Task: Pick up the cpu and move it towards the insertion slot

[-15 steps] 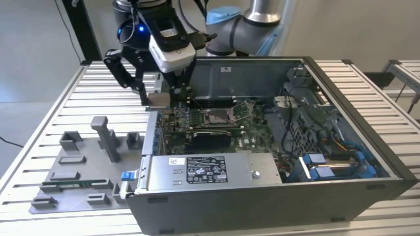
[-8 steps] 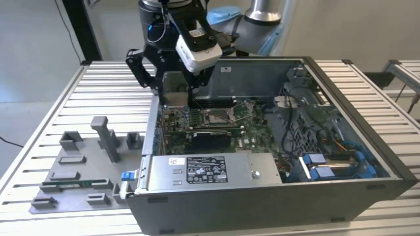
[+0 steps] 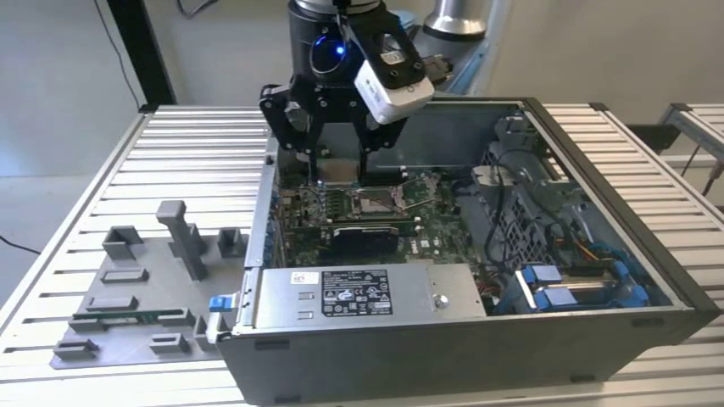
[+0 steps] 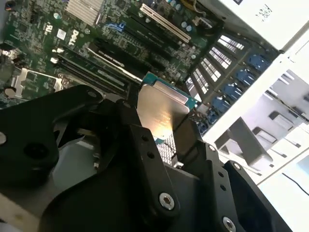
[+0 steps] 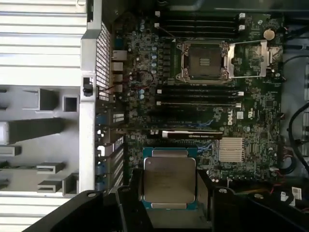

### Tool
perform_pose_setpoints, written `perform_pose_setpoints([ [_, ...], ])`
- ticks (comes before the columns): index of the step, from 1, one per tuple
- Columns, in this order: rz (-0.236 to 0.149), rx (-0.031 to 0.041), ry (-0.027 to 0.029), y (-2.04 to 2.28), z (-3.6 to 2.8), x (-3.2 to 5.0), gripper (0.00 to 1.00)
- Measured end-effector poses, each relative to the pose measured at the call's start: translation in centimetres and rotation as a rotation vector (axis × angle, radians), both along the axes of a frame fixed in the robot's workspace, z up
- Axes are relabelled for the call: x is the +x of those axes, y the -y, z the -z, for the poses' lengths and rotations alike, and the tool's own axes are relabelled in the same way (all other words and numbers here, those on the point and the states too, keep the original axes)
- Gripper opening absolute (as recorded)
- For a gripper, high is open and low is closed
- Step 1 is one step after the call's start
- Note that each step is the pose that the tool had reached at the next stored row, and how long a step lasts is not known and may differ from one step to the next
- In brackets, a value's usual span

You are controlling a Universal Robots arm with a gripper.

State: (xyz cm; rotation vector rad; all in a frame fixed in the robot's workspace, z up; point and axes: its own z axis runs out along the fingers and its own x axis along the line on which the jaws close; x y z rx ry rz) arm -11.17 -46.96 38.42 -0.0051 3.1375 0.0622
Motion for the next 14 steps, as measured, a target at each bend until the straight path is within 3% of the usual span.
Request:
perform_pose_setpoints([
  [14, 0.000, 0.0001, 0.0000, 0.00, 0.09, 6.35, 0.00],
])
